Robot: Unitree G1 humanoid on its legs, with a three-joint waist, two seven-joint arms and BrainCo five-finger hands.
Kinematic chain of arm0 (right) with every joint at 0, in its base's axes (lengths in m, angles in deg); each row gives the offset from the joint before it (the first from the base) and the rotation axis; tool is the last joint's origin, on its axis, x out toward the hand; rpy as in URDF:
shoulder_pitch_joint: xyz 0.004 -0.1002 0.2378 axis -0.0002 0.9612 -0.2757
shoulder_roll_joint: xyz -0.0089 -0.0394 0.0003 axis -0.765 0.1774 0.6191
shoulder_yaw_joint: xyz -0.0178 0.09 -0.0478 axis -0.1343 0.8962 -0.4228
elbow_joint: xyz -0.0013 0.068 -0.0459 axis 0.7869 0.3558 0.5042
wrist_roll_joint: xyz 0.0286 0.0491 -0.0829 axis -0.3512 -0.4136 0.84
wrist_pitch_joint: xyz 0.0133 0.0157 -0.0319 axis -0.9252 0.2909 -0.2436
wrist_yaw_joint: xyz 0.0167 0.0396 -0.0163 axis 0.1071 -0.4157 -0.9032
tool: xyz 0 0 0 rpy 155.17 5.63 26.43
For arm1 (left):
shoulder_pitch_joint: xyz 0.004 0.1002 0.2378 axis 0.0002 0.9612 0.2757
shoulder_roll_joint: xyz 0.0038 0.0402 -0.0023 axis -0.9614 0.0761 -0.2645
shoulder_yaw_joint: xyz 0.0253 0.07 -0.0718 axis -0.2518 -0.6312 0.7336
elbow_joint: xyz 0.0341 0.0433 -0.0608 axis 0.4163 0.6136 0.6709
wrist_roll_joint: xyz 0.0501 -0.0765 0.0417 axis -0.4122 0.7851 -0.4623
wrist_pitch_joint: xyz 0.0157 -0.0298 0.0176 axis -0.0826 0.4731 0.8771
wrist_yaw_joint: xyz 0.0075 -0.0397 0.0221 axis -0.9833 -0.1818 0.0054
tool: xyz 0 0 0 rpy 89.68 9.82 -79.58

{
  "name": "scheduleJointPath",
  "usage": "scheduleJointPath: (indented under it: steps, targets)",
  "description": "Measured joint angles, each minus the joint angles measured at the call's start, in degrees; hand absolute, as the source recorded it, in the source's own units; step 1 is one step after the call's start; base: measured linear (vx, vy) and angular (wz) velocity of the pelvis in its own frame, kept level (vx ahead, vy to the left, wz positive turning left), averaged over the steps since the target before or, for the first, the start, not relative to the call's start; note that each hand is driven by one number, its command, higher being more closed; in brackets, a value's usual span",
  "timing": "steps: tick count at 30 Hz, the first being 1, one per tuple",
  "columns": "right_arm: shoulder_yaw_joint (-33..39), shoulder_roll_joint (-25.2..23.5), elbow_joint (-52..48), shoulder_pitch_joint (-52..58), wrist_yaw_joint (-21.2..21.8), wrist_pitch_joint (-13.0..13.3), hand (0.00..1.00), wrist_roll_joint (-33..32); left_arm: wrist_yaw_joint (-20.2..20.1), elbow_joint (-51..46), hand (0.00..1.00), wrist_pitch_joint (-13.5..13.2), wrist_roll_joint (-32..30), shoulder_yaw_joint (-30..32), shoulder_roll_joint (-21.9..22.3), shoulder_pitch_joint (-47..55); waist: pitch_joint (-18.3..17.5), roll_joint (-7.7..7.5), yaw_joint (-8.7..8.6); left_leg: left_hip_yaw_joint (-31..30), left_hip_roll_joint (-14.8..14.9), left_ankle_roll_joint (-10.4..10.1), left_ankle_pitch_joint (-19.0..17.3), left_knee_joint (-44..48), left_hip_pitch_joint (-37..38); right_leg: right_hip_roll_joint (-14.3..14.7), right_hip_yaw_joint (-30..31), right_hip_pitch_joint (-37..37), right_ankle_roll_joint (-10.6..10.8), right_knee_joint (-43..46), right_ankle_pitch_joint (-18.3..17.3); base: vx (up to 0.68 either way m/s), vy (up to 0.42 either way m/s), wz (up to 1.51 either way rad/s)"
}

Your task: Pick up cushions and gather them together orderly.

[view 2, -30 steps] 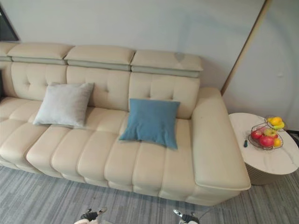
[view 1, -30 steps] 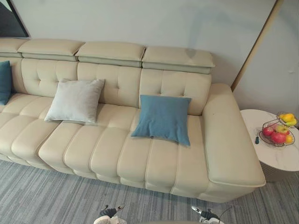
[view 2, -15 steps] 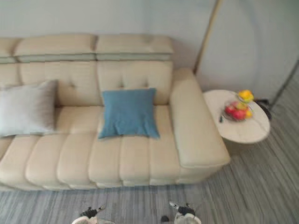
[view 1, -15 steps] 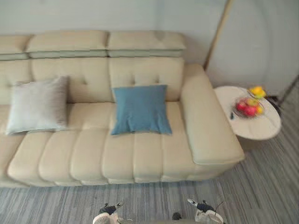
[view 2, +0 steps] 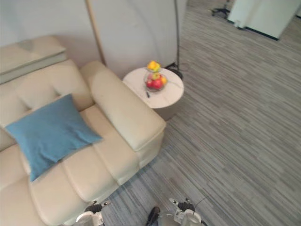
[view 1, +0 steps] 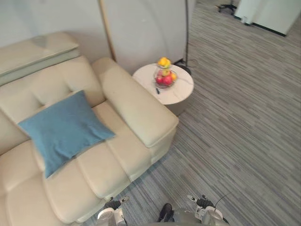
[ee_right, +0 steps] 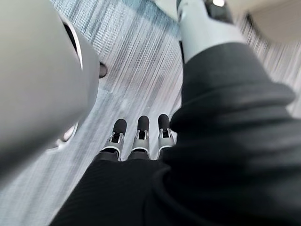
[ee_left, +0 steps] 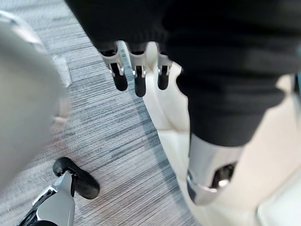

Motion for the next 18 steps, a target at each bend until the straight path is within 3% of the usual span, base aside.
scheduleJointPath:
  steps: [1,3,4,7,9,10,11,12,13,15,16,17,18]
  targets:
    - [-0.03,0.24,0.04,-0.12,-0.02,-0.03,0.00,0.01,-0.15,-0.06,0.00,0.02,0.00,0.51,0.08,-0.01,0.44,0.38,0.24,-2.37,0.68,0.93,-0.74,3.22,-1.25,0.86,1.06,0.83,-0.34,-0.18,-0.19,0.12,-0.134,-1.07]
    - [-0.06,0.39,0.43,-0.37,-0.31,-0.60,0.00,-0.03,-0.39,-0.72,0.00,-0.03,0.05,0.81,-0.02,0.33,0.93,-0.02,0.36,-14.31,-4.15,-2.63,-3.39,5.29,-7.79,2.53,5.93,2.83,-1.00,-0.96,-0.42,0.15,-0.093,-1.08]
    - [-0.06,0.39,0.60,-0.41,-0.34,-0.67,0.00,-0.04,-0.42,-1.16,0.00,-0.09,0.12,0.77,0.00,0.37,1.08,-0.25,0.39,-15.90,-5.60,-2.46,-3.71,3.96,-8.82,2.72,6.95,3.27,-0.90,-1.22,-0.35,0.22,-0.071,-1.16]
    - [-0.66,0.48,0.60,-0.43,-0.44,-0.99,0.00,-0.04,-0.30,-3.01,0.00,-0.20,0.30,0.97,0.35,0.61,1.24,-0.68,0.85,-25.86,-12.56,-1.87,-5.22,-7.68,-13.70,4.36,14.70,5.38,-0.82,-2.14,-0.38,0.23,0.008,-1.30]
    - [-1.77,0.47,0.69,-0.34,-0.45,-1.01,0.00,-0.04,-0.23,-3.53,0.00,-0.51,0.13,1.48,0.86,0.62,1.19,-0.71,1.82,-39.40,-17.88,-2.95,-4.19,-15.31,-16.46,5.69,21.46,6.13,-0.56,-2.07,-1.07,0.22,0.099,-1.67]
    - [-1.78,0.50,0.69,-0.28,-0.48,-1.02,0.00,-0.04,-0.23,-3.52,0.00,-0.55,0.13,1.46,0.87,0.64,1.16,-0.71,1.83,-41.48,-18.53,-2.25,-3.55,-16.33,-16.88,5.99,22.76,6.36,-0.62,-1.85,-1.27,0.24,0.127,-1.67]
    - [-1.81,0.52,0.52,0.05,-0.57,-1.02,0.00,-0.07,-0.24,-3.46,0.00,-0.69,0.12,1.43,0.85,0.75,0.96,-0.63,1.97,-44.06,-18.87,0.34,-1.86,-17.90,-17.55,6.83,25.87,6.58,-0.41,-0.29,-2.55,0.21,0.121,-1.17]
    - [-1.83,0.51,0.21,0.28,-0.57,-1.01,0.00,-0.10,-0.24,-3.40,0.00,-0.70,0.11,1.42,0.84,0.77,0.89,-0.55,2.02,-43.89,-18.64,0.75,-1.45,-18.31,-17.44,7.13,27.02,6.66,-0.28,0.65,-3.21,0.41,0.223,-1.80]
    - [-1.96,0.22,0.02,1.23,-0.55,-0.99,0.00,-0.10,-0.27,-3.39,0.00,-0.71,0.12,1.51,0.33,1.18,-0.15,-1.39,2.31,-41.33,-18.28,-1.68,0.94,-18.19,-15.29,7.62,31.88,6.07,1.67,6.05,-6.88,0.37,0.196,-1.28]
    - [-2.51,0.16,-0.11,2.19,-0.52,-1.03,0.00,-0.11,-0.26,-3.39,0.00,-0.70,0.09,1.57,-0.12,1.56,-1.14,-2.70,2.24,-38.14,-18.02,-0.87,0.33,-18.88,-14.53,6.91,32.54,4.65,4.17,8.63,-8.34,0.33,0.156,-1.31]
    - [-3.52,-1.12,-0.14,2.54,-0.29,-1.03,0.00,-0.10,-0.19,-3.35,0.00,-0.68,0.08,1.98,-0.96,1.77,-2.28,-4.55,3.44,-31.95,-17.52,0.17,-0.36,-20.60,-12.31,4.44,30.15,1.87,7.85,13.43,-9.51,0.32,0.151,-1.94]
    - [-3.55,-1.79,-0.19,2.25,-0.06,-1.05,0.00,-0.07,-0.06,-3.36,0.00,-0.62,0.09,1.93,-1.25,1.62,-2.24,-5.01,3.57,-27.30,-16.60,0.55,-0.58,-22.29,-9.42,2.22,25.04,-0.53,10.49,17.54,-9.35,0.30,0.153,-2.02]
    - [-3.59,-1.89,-0.20,2.06,0.08,-1.04,0.00,-0.07,0.04,-3.27,0.00,-0.47,0.10,1.89,-1.27,1.66,-1.98,-4.52,3.66,-26.12,-16.40,0.56,-0.58,-22.89,-8.34,0.84,21.97,-1.21,10.93,19.29,-9.36,0.25,0.178,-1.89]
